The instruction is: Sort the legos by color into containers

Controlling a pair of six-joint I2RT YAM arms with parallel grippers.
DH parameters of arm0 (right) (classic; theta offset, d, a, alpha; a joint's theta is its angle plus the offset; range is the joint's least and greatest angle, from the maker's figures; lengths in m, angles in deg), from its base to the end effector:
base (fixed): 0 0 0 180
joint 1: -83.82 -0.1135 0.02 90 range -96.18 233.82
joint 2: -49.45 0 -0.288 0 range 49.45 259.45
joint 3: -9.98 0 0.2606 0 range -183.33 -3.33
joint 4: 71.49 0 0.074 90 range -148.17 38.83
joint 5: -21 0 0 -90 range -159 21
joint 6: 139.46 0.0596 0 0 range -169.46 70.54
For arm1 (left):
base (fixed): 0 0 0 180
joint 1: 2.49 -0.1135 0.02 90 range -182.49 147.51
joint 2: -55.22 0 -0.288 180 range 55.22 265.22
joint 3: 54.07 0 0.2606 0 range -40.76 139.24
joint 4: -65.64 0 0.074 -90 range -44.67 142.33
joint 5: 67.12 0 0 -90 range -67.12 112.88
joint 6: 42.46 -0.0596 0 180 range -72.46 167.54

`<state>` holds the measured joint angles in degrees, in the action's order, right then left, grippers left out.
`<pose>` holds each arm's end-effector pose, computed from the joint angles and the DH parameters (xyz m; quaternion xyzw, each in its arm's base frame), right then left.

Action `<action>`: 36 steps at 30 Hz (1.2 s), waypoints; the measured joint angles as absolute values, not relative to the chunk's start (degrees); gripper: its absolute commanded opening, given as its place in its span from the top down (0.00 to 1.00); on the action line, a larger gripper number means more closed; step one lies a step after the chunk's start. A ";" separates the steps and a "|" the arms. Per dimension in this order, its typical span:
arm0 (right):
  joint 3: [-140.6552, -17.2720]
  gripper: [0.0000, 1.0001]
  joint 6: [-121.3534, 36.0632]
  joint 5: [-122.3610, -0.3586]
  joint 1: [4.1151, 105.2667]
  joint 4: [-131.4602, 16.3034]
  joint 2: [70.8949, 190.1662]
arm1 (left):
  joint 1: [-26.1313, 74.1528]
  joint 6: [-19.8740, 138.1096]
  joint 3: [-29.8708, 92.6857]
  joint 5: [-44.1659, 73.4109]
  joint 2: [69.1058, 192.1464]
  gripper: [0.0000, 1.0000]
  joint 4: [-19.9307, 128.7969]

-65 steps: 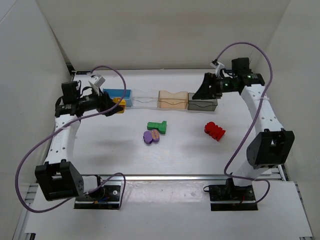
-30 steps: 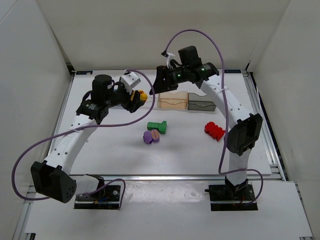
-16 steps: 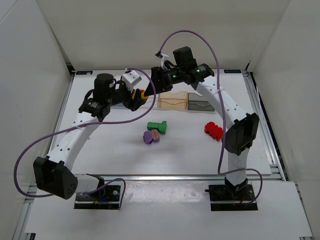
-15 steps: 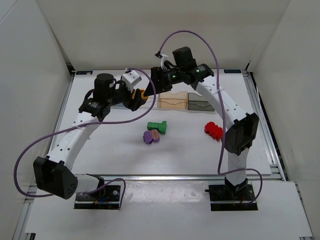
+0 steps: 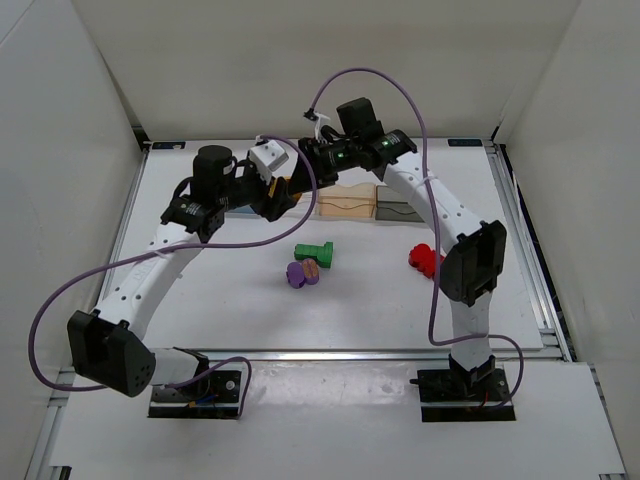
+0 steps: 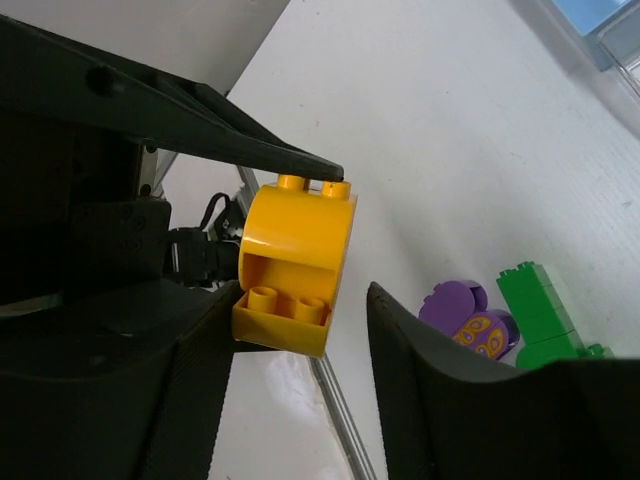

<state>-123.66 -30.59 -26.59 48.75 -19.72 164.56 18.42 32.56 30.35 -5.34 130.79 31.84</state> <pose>0.3763 0.3133 0.3924 -0.2858 0.7878 0.4846 0.2506 0.2893 -0.1407 0.3791 0.3766 0.7376 -0.2322 0.5101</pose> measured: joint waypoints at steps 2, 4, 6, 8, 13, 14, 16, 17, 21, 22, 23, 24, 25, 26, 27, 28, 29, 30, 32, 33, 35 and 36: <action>-123.66 0.56 -29.84 -25.80 48.70 -19.78 164.80 | 18.64 32.49 30.39 -4.95 130.86 0.84 31.84; -123.68 0.73 -29.73 -26.06 48.53 -19.85 164.80 | 18.70 32.36 30.39 -4.60 131.10 0.84 31.84; -123.66 0.90 -28.82 -26.17 48.49 -19.96 164.91 | 18.70 32.29 30.39 -4.10 131.14 0.84 31.90; -123.66 0.98 -28.84 -26.28 48.49 -19.96 164.91 | 18.75 32.34 30.39 -3.71 131.34 0.75 32.17; -123.38 1.00 -28.99 -26.37 48.66 -20.68 164.91 | 19.07 33.15 30.44 -2.00 131.64 0.37 32.69; -123.05 1.00 -29.01 -26.17 48.70 -20.94 164.91 | 19.09 33.45 30.44 -1.85 131.69 0.30 32.67; -122.55 1.00 -29.21 -25.41 48.81 -21.29 164.91 | 19.18 34.06 30.44 -1.65 131.69 0.19 32.25; -122.33 1.00 -29.54 -25.04 48.84 -21.27 164.89 | 19.20 34.33 30.44 -1.67 131.69 0.15 31.97; -120.89 1.00 -32.51 -22.72 49.05 -21.09 164.30 | 18.94 36.38 30.70 -2.98 131.62 0.12 30.61; -120.25 1.00 -33.14 -22.11 49.21 -21.03 163.90 | 18.75 36.99 30.87 -3.71 131.60 0.11 29.98; -119.68 1.00 -33.62 -21.71 49.40 -21.05 163.49 | 18.55 37.49 31.03 -4.69 131.51 0.11 29.59; -119.09 1.00 -34.04 -21.25 49.78 -20.96 163.03 | 18.22 37.95 31.20 -5.65 131.36 0.10 29.13; -118.40 1.00 -34.41 -20.86 50.30 -20.98 162.44 | 17.87 38.30 31.29 -6.66 131.05 0.10 28.76; -117.81 1.00 -34.87 -20.55 50.98 -20.92 161.89 | 17.35 38.41 31.29 -7.90 130.31 0.09 28.10; -117.48 1.00 -35.11 -20.27 51.72 -20.59 161.48 | 17.15 38.41 31.29 -8.32 129.92 0.09 27.77; -117.02 1.00 -35.42 -19.77 52.70 -20.61 161.00 | 16.82 38.28 31.29 -9.26 129.09 0.08 27.07; -116.62 1.00 -35.68 -19.24 53.82 -20.53 160.58 | 16.52 38.04 31.29 -10.11 128.19 0.08 26.40; -116.28 1.00 -36.01 -18.68 55.00 -20.57 160.25 | 16.19 37.78 31.29 -10.94 127.18 0.08 25.76; -115.44 1.00 -36.77 -17.19 57.43 -20.48 159.64 | 15.93 37.43 31.29 -12.56 124.93 0.07 24.58; -115.05 1.00 -37.51 -16.42 58.47 -20.42 159.42 | 15.82 37.34 31.29 -13.58 123.77 0.07 23.90; -114.22 1.00 -40.49 -14.70 60.66 -19.59 159.03 | 15.34 37.63 31.73 -16.10 122.29 0.07 22.20; -113.78 1.00 -42.56 -13.84 61.53 -18.93 158.79 | 14.90 37.98 32.47 -17.72 122.20 0.08 21.24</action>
